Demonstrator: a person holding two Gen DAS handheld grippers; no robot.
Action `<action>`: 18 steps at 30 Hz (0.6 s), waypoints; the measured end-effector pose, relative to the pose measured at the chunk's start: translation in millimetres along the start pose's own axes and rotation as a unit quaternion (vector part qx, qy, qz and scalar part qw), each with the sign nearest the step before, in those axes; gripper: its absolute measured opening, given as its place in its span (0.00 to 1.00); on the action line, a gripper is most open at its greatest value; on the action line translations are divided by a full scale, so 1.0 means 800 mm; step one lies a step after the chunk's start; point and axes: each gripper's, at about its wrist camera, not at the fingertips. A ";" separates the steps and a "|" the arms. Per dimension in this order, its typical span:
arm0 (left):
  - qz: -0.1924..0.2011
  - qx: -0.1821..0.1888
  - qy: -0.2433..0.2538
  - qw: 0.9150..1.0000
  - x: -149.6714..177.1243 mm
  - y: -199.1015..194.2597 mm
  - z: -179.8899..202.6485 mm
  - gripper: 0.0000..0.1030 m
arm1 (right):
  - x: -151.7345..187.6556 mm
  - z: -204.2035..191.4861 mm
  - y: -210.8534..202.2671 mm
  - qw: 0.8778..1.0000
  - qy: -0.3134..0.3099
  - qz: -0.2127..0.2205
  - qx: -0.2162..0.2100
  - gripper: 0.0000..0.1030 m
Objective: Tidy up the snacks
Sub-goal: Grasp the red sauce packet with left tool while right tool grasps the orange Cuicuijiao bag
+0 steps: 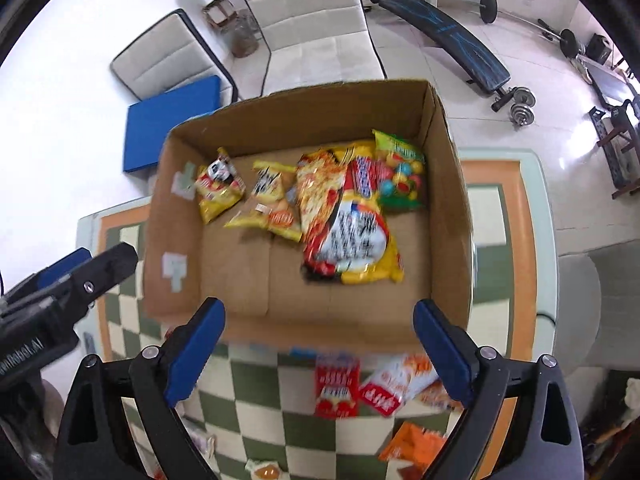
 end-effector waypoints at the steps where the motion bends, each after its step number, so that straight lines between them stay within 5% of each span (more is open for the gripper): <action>1: -0.002 -0.002 0.000 1.000 0.016 0.000 0.004 0.88 | 0.011 0.006 -0.001 1.000 0.004 -0.003 -0.002 0.94; 5: -0.018 -0.003 -0.003 1.000 0.070 0.016 0.022 0.88 | 0.060 0.065 0.010 0.998 0.057 -0.029 -0.015 0.94; 12: -0.113 0.016 -0.005 0.993 0.126 0.117 0.069 0.88 | 0.116 0.209 0.075 0.976 0.198 -0.094 -0.017 0.94; 18: -0.165 0.005 -0.006 0.986 0.133 0.193 0.099 0.88 | 0.128 0.238 0.136 0.963 0.234 -0.130 -0.043 0.94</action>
Point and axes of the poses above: each gripper's, at about its wrist camera, not at the fingertips, and y roughly the way its jaws point, z to its right, x to its underside, and after that the axes turned 7 degrees about -z, right-handed
